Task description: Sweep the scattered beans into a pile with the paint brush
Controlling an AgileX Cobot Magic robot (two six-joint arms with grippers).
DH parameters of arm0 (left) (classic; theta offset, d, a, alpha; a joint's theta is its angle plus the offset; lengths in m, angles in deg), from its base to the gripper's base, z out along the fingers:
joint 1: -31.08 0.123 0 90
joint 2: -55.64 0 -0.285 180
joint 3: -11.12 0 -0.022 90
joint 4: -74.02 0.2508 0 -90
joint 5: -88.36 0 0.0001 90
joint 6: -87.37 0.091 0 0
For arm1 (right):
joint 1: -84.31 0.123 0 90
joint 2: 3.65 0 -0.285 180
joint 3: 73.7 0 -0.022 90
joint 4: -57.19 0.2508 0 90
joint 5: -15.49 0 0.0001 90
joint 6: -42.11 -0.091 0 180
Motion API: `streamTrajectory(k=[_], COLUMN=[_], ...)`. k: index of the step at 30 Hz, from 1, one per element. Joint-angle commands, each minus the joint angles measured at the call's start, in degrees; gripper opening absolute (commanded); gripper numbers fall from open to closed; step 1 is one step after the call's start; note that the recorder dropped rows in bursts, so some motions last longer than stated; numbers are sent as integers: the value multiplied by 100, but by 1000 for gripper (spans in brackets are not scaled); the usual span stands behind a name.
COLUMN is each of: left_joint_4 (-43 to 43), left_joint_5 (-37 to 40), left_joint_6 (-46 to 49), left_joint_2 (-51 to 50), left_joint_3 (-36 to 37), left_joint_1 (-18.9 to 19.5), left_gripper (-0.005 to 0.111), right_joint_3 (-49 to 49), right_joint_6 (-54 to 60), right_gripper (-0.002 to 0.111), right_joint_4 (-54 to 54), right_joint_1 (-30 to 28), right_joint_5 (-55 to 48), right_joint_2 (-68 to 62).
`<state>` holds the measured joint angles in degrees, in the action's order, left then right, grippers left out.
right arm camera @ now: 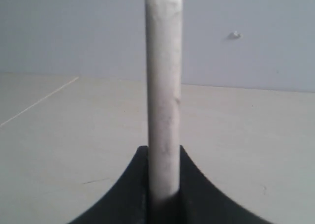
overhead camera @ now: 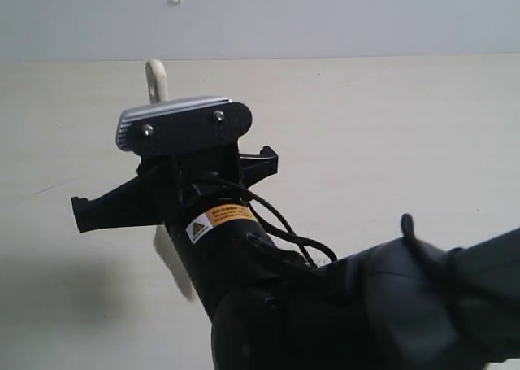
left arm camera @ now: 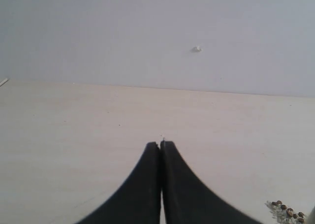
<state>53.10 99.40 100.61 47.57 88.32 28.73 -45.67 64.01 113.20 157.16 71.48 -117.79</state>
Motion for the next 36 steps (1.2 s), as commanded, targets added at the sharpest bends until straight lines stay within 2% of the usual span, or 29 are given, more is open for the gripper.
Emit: streamTrajectory(k=[1, 5, 7, 11, 14, 17, 19, 20, 24, 26, 30, 33, 36], left_joint_4=[-44, -44, -44, -44, -44, -44, -44, -44, -44, -44, -44, -44, -44], left_joint_5=[0, 0, 0, 0, 17, 17, 17, 17, 17, 17, 17, 17, 17], left_joint_6=[7, 7, 7, 7, 6, 6, 6, 6, 6, 6, 6, 6, 6], left_joint_2=[29, 29, 29, 29, 29, 29, 29, 29, 29, 29, 29, 29, 29], left_joint_3=[2, 2, 2, 2, 2, 2, 2, 2, 2, 2, 2, 2, 2], left_joint_1=[-42, -42, -42, -42, -42, -42, -42, -42, -42, -42, -42, -42, -42], left_gripper=[0, 0, 0, 0, 0, 0, 0, 0, 0, 0, 0, 0, 0], right_joint_3=[13, 62, 169, 617, 896, 940, 940, 940, 927, 927, 927, 927, 927], right_joint_6=[280, 931, 1299, 866, -330, -2392, -3656, -4417, -6262, -6719, -7014, -6933, -6574], right_gripper=[0, 0, 0, 0, 0, 0, 0, 0, 0, 0, 0, 0, 0], right_joint_4=[-82, -156, -575, -2436, -4667, -7385, -8805, -9804, -12460, -13122, -13636, -13781, -13799], right_joint_1=[14, 14, 14, -132, -460, -970, -1305, -1580, -2535, -3022, -3775, -4206, -4492], right_joint_5=[-328, -744, -1167, -1918, -2300, -2633, -2580, -2430, -1185, -432, 528, 1258, 1397], right_joint_2=[325, 335, 363, 579, 802, 968, 997, 1005, 1005, 1005, 959, 780, 447])
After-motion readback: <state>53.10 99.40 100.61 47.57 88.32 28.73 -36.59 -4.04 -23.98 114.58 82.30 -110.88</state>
